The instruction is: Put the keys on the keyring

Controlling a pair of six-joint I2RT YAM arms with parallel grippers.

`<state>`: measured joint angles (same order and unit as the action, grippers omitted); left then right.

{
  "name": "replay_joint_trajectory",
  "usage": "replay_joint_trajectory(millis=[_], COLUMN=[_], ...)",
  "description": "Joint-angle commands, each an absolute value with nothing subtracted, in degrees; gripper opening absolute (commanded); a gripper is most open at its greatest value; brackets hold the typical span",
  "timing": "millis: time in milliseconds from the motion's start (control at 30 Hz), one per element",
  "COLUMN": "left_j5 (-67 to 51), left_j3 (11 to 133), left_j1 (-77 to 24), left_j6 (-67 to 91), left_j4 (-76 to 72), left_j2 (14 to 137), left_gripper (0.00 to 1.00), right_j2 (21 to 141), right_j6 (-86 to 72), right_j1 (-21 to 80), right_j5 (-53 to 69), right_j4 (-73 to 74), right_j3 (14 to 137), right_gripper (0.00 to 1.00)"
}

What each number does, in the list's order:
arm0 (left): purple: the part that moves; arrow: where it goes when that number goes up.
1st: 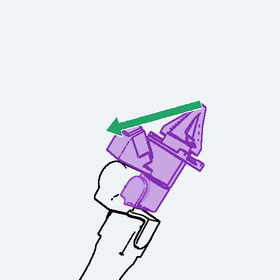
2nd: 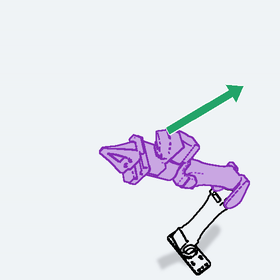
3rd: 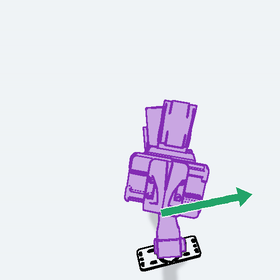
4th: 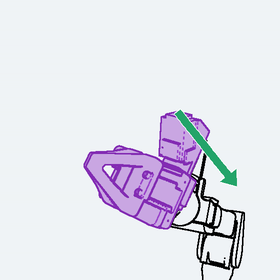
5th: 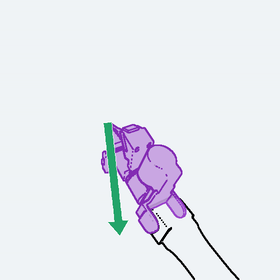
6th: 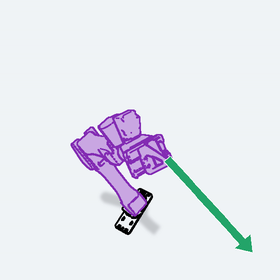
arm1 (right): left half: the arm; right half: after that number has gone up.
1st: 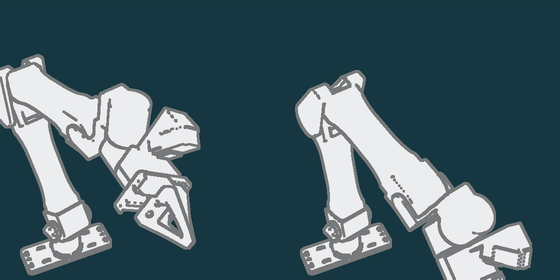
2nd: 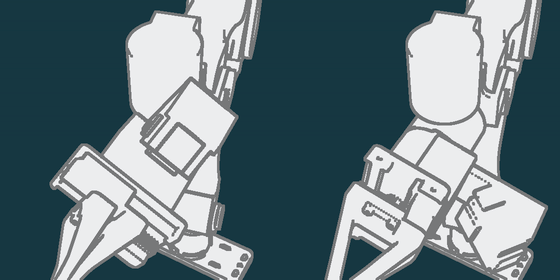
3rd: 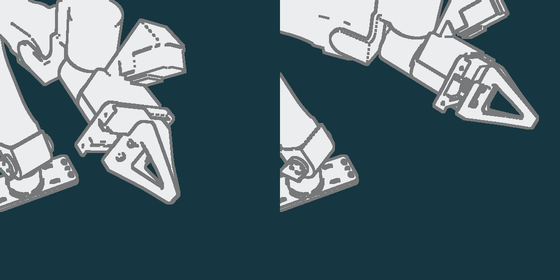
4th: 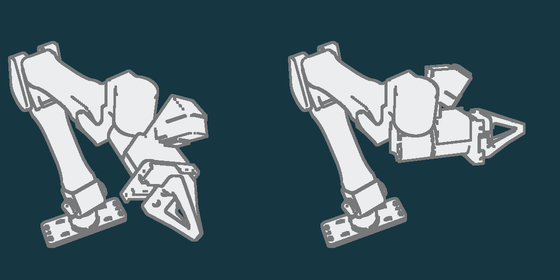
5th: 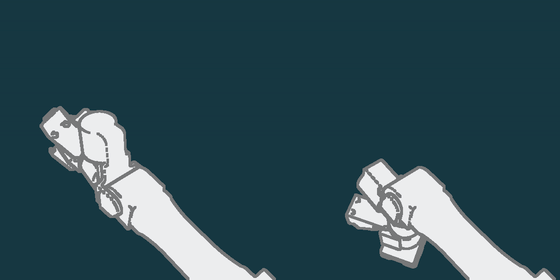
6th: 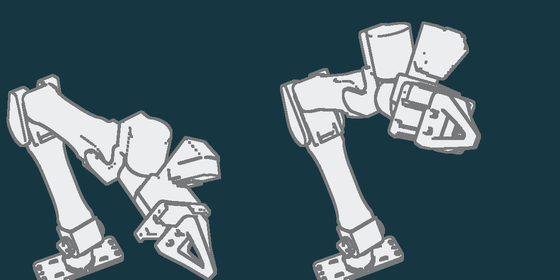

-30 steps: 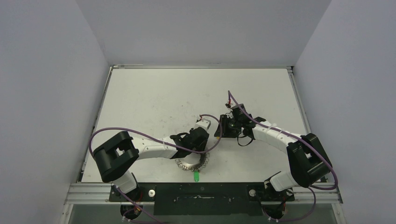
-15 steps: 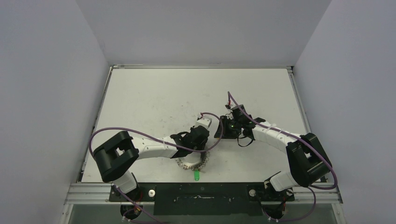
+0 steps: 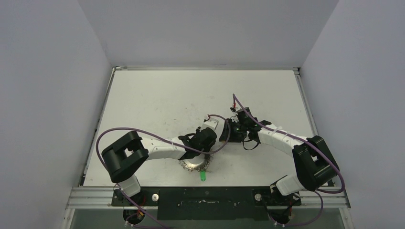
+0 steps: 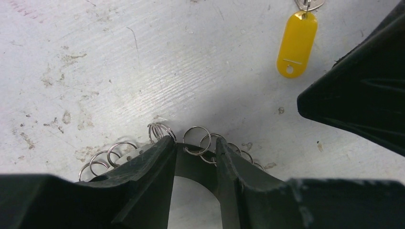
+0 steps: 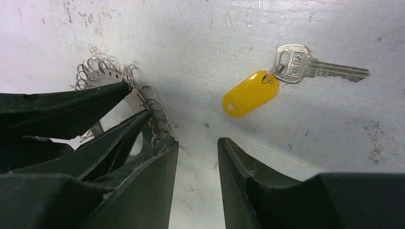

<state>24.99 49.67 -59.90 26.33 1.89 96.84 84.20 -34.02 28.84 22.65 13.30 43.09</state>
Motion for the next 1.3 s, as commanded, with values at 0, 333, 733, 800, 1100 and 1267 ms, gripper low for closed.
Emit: replay_joint_trajectory(millis=[0,333,733,800,1100,1267], left_j5=[28.6,33.3,20.5,17.0,1.8,-1.6], left_j3=[52.4,51.3,44.0,42.0,32.7,28.4], left_j1=[-59.7,-59.7,-53.7,-51.1,-35.6,-31.9], left_j6=[25.4,23.8,25.4,26.8,33.9,37.4], left_j4=[4.2,7.1,8.8,9.6,14.3,16.4], left_j2=[96.3,92.5,75.7,72.1,55.8,48.9], left_gripper=[0.35,0.41,0.59,0.6,0.61,0.61], right_j2=[84.5,84.6,80.7,80.0,76.0,76.4], right_j6=[-33.6,-33.4,-29.6,-28.6,-24.7,-27.1], right_j1=[28.5,28.6,33.0,35.4,49.5,57.4], right_j5=[23.4,23.9,21.7,20.4,13.5,9.9], right_j4=[10.8,10.5,13.0,14.1,17.0,17.0], right_j3=[43.1,43.4,44.3,44.7,46.4,47.5], right_gripper=[0.38,0.39,0.58,0.59,0.57,0.5])
